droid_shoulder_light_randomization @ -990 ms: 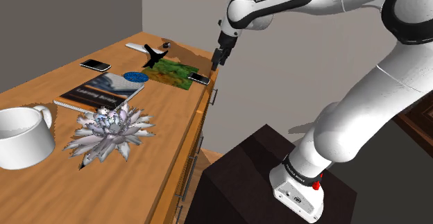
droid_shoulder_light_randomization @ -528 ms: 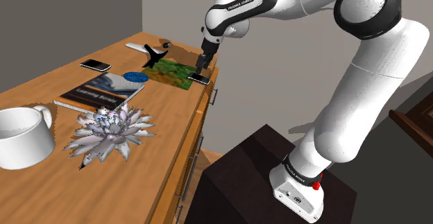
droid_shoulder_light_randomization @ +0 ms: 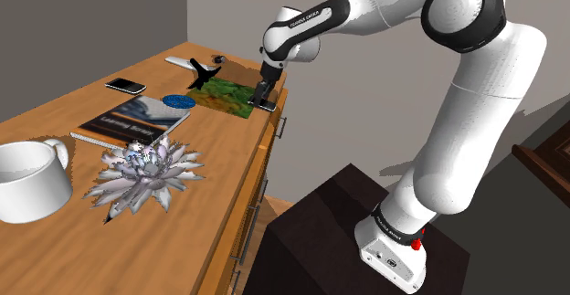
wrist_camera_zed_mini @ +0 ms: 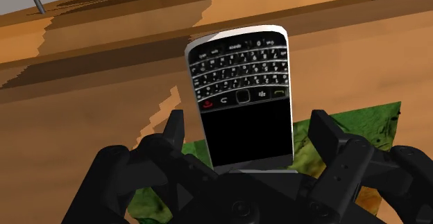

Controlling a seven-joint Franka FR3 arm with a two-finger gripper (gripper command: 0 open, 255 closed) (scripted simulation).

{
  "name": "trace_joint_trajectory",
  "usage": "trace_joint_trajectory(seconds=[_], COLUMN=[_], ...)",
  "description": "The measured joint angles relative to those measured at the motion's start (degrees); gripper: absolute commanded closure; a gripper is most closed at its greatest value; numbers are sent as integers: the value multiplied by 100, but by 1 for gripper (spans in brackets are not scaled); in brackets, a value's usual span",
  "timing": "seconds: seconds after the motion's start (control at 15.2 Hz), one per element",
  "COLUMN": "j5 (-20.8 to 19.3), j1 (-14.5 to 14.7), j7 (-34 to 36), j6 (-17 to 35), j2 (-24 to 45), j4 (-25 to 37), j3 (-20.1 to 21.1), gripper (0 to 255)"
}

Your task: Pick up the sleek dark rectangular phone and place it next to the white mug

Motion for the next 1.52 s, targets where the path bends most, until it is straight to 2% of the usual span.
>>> trace_joint_trajectory(seconds=[0.4, 0.46, 1.12, 1.52], j5=[13, 13, 13, -75], j1=[2, 2, 3, 22], j7=[-4, -4, -4, 94], j6=[44, 44, 47, -303], j2=[47, 47, 43, -163], j4=[5, 5, 5, 152], j3=[7, 7, 8, -12], gripper=[0, 255, 255, 255])
